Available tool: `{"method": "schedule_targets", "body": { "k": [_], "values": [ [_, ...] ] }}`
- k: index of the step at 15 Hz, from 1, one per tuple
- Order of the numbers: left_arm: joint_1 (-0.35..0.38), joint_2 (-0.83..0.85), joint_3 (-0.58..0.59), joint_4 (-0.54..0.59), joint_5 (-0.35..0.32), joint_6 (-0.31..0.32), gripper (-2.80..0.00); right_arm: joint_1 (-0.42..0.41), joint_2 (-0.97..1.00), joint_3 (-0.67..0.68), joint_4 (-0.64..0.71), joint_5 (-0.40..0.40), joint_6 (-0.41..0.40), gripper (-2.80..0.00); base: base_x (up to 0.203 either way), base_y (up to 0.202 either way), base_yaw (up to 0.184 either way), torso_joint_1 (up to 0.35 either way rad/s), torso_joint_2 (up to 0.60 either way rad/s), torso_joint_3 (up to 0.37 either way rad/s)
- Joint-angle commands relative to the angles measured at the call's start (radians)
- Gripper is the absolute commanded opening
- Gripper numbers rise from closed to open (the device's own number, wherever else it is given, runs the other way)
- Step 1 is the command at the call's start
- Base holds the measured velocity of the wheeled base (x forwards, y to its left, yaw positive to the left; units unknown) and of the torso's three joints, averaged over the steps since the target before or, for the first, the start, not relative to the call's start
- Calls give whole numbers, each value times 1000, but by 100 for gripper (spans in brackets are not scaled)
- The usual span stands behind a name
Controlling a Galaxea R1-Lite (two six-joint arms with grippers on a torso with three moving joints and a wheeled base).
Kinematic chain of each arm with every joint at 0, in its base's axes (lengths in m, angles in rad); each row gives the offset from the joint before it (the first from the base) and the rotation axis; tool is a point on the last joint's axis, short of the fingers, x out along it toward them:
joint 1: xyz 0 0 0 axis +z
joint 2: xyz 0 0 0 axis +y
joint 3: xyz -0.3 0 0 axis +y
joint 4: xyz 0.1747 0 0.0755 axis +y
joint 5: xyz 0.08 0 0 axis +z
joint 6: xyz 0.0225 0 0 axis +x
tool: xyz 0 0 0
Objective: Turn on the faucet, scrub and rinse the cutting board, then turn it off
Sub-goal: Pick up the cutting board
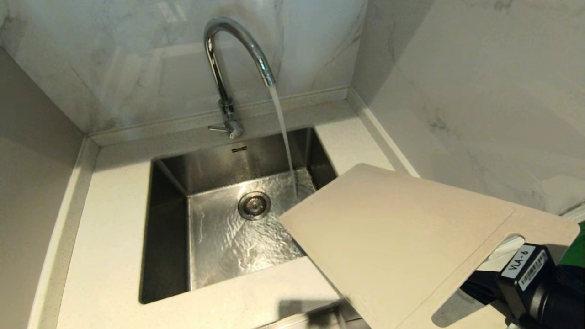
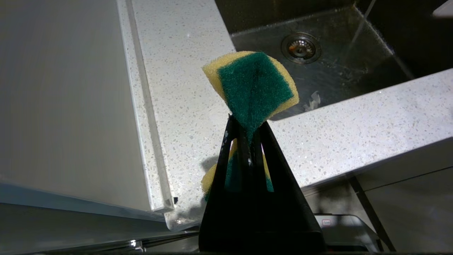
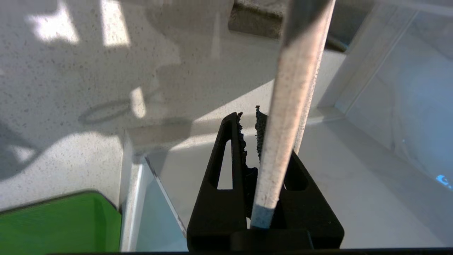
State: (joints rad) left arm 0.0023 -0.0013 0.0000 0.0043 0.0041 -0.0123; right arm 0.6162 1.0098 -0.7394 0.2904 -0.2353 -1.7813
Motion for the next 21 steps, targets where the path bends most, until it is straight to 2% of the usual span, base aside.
{"method": "schedule_targets", "body": {
  "k": [1, 9, 12, 15, 19, 21],
  "values": [
    [-1, 1, 3, 0, 1, 0, -280, -9, 17, 8, -1, 44, -13, -280, 0, 0, 0, 0, 0, 0],
    [-1, 1, 3, 0, 1, 0, -280, -83, 158, 3, -197, 267, -29, -280, 0, 0, 0, 0, 0, 0],
    [0, 1, 3, 0, 1, 0, -280, -85, 239, -52, -280, 351, -64, -280, 0, 0, 0, 0, 0, 0],
    [1, 1, 3, 0, 1, 0, -280, -85, 295, -95, -296, 430, -105, -280, 0, 0, 0, 0, 0, 0],
    [0, 1, 3, 0, 1, 0, -280, -85, 330, -99, -297, 517, -122, -280, 0, 0, 0, 0, 0, 0],
    [-1, 1, 3, 0, 1, 0, -280, -85, 340, -122, -294, 537, -142, -280, 0, 0, 0, 0, 0, 0]
  ]
}}
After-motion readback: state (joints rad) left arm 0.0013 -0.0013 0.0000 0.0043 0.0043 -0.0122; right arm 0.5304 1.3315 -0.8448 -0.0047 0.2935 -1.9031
